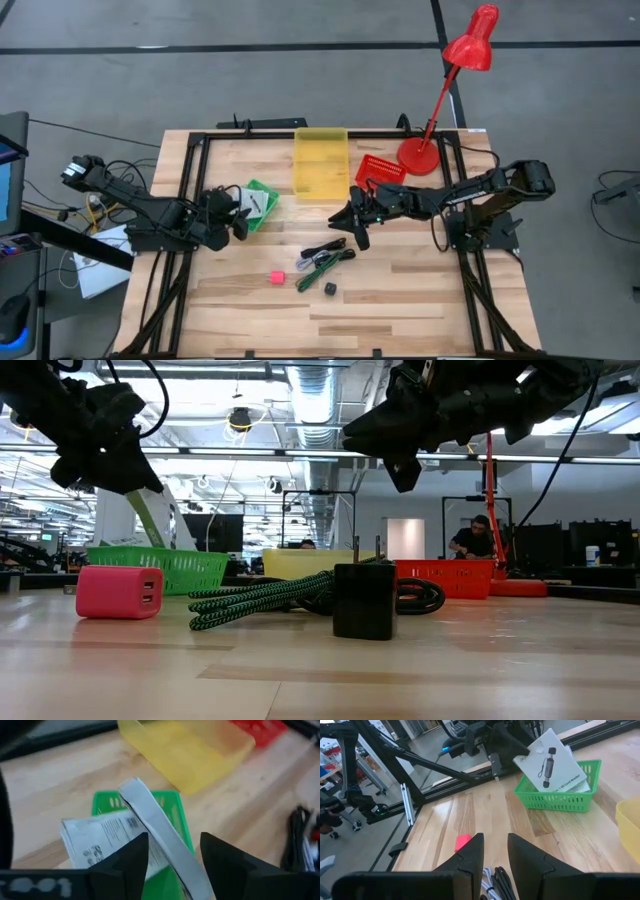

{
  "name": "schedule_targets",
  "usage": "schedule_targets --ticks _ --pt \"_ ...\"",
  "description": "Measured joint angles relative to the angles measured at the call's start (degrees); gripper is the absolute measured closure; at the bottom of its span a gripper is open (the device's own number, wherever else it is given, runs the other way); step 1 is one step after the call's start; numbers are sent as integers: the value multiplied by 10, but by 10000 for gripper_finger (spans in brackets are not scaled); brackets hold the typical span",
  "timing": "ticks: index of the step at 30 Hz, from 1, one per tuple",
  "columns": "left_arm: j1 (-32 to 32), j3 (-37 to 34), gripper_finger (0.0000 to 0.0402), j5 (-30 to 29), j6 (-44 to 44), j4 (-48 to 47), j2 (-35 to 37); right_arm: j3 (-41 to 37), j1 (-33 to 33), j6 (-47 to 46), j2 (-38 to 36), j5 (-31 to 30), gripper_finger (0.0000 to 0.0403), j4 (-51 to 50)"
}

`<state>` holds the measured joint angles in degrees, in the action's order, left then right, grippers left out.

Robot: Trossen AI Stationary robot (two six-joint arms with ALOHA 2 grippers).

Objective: Pick and place items into bin
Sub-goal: Put the white box into the green basket

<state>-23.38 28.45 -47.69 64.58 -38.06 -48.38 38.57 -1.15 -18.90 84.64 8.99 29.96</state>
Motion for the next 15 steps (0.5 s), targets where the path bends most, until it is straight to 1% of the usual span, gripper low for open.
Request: schedule_targets --ticks 2,6,15 --pt "0 0 230 27 -18 0 0 0 0 1 0 0 321 -7" --pt "0 0 230 49 -31 0 0 0 0 1 0 0 321 -17" --pt "0 0 229 54 -69 -8 0 0 0 14 0 0 321 -17"
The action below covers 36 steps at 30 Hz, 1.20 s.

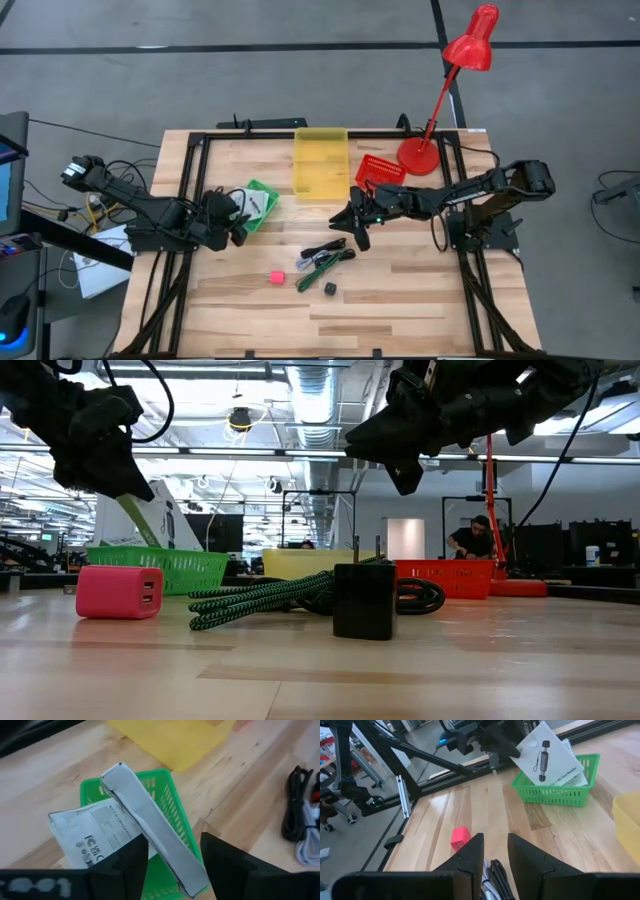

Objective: Pick and place items into bin
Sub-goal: Put the white box into the green basket, then put the green charger cable into the yellow bin

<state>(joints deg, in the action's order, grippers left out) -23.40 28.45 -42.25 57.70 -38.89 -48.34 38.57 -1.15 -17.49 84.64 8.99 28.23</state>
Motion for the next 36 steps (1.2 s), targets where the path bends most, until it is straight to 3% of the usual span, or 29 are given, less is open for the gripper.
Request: schedule_targets --ticks 15,25,31,36 --pt "0 0 229 -20 42 -103 0 0 0 11 0 0 321 0" --pt "0 0 229 -11 125 -193 0 0 0 16 0 0 321 -8" --pt "0 0 229 -9 135 -197 0 0 0 29 0 0 321 -15" --pt "0 0 229 -4 157 -194 0 0 -1 93 0 2 321 -66"
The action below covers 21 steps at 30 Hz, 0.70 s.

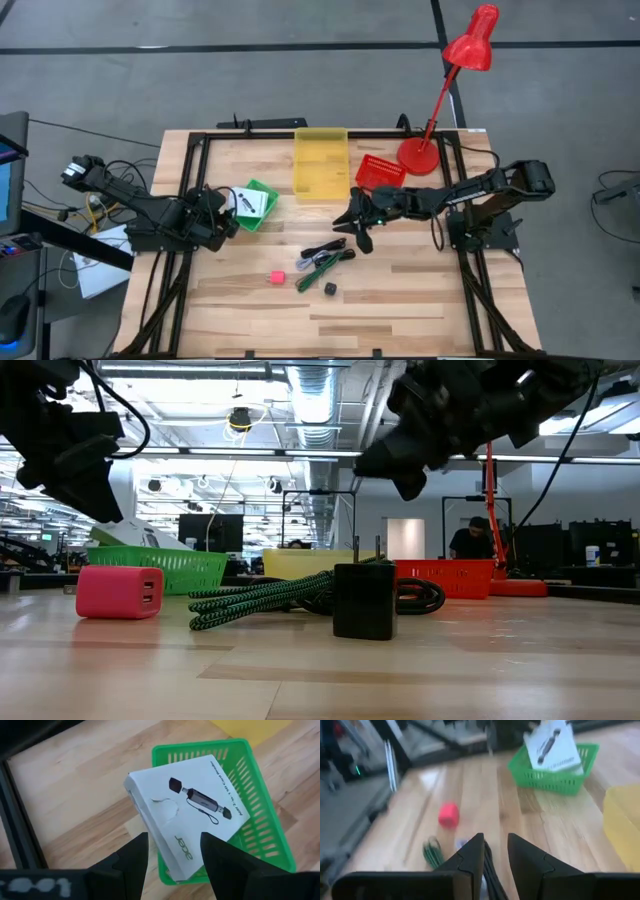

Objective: Pick and place items into bin
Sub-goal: Put the green charger cable into the yellow bin

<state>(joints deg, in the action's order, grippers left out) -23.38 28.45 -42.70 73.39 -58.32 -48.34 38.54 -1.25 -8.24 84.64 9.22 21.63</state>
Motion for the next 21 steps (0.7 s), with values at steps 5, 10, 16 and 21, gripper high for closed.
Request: schedule_targets --ticks 5,10,16,21 --pt "-18 0 230 -18 19 8 0 0 -12 83 0 14 321 -81" --pt "-58 0 230 -75 36 40 0 0 -34 146 0 14 321 -116" --pt "-80 0 230 -88 -1 94 0 0 -67 265 0 14 321 -119" --pt "-82 0 230 -89 -29 128 0 0 -86 376 0 10 321 -122"
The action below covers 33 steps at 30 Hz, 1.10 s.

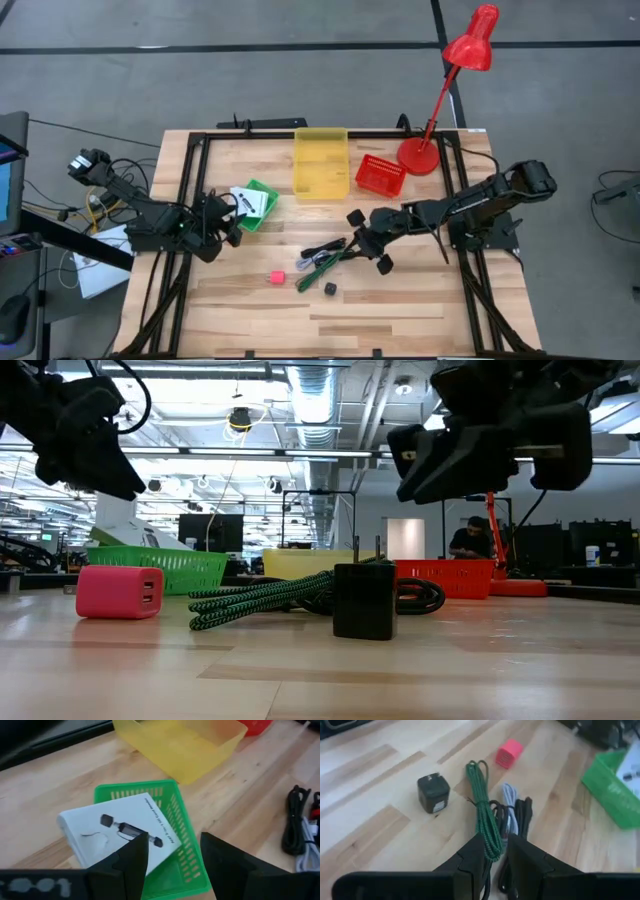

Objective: Pick and place items into bin
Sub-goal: Put the green charger cable into the yellow bin

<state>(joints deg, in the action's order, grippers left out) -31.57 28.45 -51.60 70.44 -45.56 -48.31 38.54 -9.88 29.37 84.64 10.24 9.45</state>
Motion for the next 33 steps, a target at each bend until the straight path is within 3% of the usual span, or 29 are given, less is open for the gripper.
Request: schedule_targets --ticks 7,12,15,19,21,24,27,33 --pt "0 0 230 26 -17 17 0 0 -13 0 0 -76 321 4" --pt "0 0 230 31 -37 45 -1 1 -14 -76 0 -105 321 5" --pt "-9 -6 230 0 -126 127 -2 18 -14 -103 0 -105 321 -25" --pt "-41 -22 230 -62 -319 328 -2 50 -22 -103 0 -105 321 -85" --pt "-54 -33 230 -53 -418 429 -2 65 -25 -103 0 -105 321 -108" --pt "-66 -45 230 19 -527 535 -2 83 -25 -100 0 -104 321 -151" --pt "-66 -67 230 131 -598 629 -2 96 -24 -95 0 -104 321 -187" --pt "-49 -114 230 324 -651 739 -2 115 -16 -81 0 -104 321 -228"
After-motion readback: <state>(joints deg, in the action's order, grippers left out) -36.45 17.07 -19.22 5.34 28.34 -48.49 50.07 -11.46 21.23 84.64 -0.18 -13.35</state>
